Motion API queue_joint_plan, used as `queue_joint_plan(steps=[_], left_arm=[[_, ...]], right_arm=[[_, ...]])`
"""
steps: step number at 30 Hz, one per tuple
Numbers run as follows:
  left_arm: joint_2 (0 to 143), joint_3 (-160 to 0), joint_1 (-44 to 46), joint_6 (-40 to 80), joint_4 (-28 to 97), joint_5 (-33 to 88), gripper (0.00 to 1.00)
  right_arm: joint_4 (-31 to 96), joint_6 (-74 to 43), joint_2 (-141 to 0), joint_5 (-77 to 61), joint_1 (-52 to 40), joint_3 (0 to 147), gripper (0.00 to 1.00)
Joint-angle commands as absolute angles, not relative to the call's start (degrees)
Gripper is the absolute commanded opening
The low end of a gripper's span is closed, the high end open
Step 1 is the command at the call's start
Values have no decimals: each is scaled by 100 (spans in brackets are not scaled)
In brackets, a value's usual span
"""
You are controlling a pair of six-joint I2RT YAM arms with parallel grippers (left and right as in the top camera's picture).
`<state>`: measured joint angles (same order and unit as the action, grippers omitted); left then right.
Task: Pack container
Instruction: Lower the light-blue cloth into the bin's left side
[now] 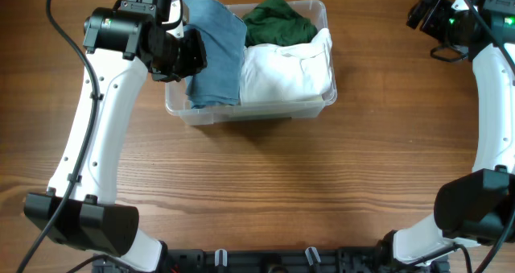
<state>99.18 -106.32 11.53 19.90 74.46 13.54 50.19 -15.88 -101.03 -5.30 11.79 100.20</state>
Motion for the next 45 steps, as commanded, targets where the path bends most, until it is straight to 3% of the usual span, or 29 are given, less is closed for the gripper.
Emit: queue_joint_plan(steps=[1, 24, 45], left_arm=[[9793, -10770, 1135, 1820, 7306, 1293, 4], [9113, -10770, 1096, 1839, 7192, 967, 4], [9380, -10770, 1127, 1841, 7269, 532, 4]], right_arm=[[5017, -1669, -10180, -491, 1175, 9994, 100], [5017, -1667, -10180, -489, 1175, 9994, 100], [5017, -1669, -10180, -489, 1175, 9994, 100]])
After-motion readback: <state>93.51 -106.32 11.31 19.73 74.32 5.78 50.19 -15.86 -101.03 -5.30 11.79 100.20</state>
